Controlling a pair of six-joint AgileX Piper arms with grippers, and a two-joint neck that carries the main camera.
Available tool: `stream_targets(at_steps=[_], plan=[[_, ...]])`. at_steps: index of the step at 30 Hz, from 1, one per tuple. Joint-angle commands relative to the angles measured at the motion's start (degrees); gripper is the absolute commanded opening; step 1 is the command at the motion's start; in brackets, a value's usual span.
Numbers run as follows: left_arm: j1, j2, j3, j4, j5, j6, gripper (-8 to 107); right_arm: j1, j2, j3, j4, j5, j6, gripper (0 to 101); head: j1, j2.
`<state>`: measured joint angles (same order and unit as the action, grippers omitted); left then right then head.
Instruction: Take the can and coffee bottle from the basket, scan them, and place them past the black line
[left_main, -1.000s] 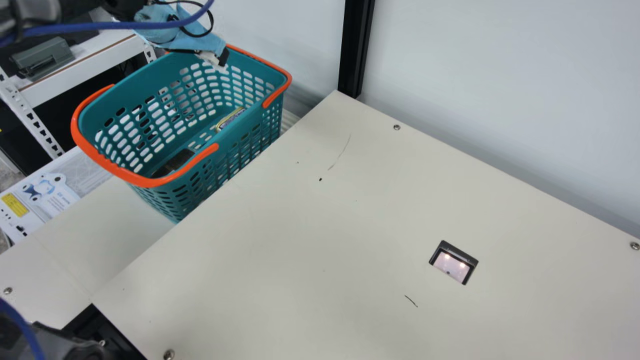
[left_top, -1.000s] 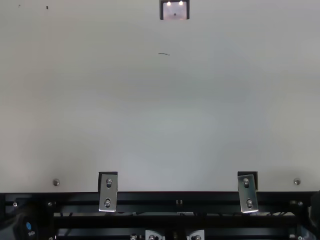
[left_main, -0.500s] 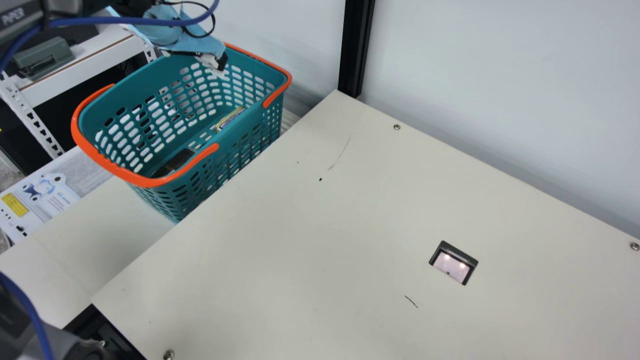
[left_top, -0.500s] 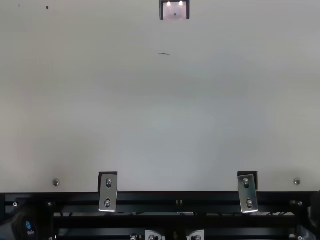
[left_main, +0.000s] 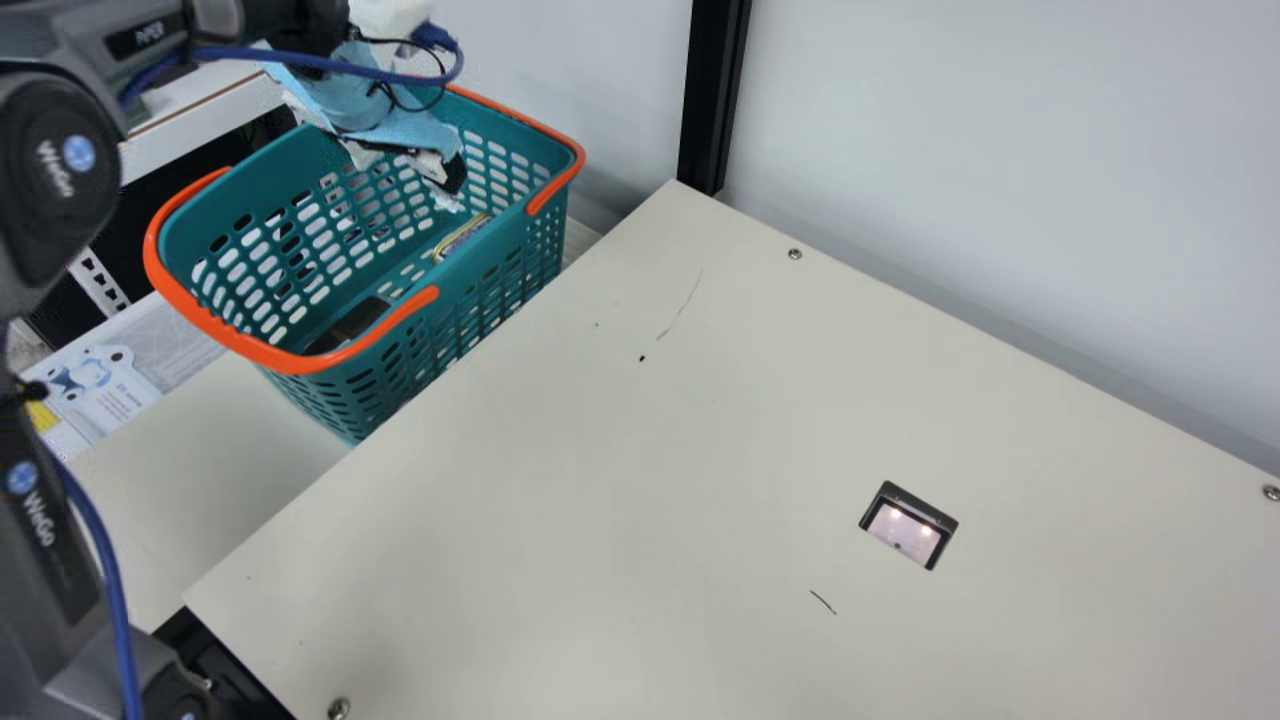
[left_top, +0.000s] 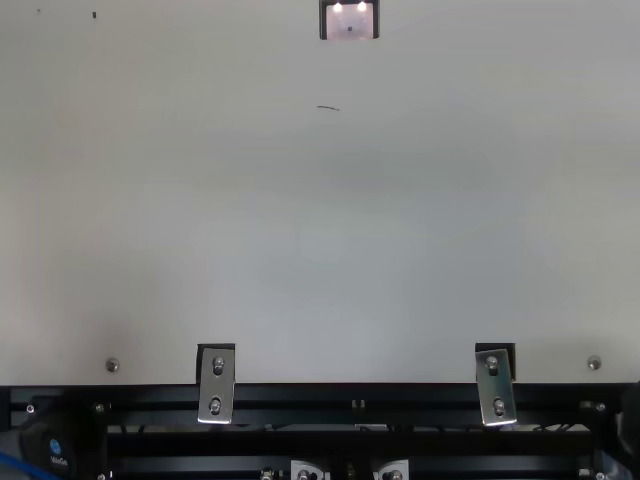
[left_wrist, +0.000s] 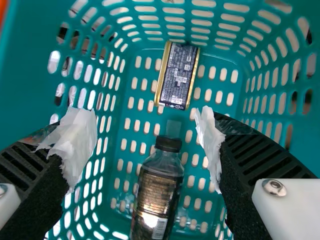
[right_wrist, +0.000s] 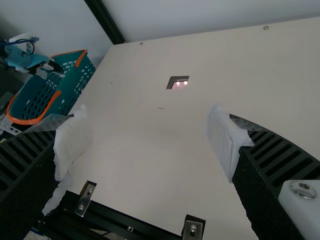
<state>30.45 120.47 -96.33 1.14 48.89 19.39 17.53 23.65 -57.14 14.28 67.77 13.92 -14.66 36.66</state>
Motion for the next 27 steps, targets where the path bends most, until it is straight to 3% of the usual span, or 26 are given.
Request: stream_targets(at_steps=[1,13,27], plan=[[0.33,4.69,-6.00,-1.32,3.50,4.01,90,0.00,0.00,0.00,0.00,0.00,0.00,101,-1.33,0.93],[1.05,22.27,-26.58,-2.26,14.58,15.53,90,0.00,0.00,0.00,0.00,0.00,0.00,101,-1.33,0.93],[0.10,38.95,-45.22,-5.05,19.79,22.09,90,0.00,0.00,0.00,0.00,0.00,0.00,101,-1.33,0.93]])
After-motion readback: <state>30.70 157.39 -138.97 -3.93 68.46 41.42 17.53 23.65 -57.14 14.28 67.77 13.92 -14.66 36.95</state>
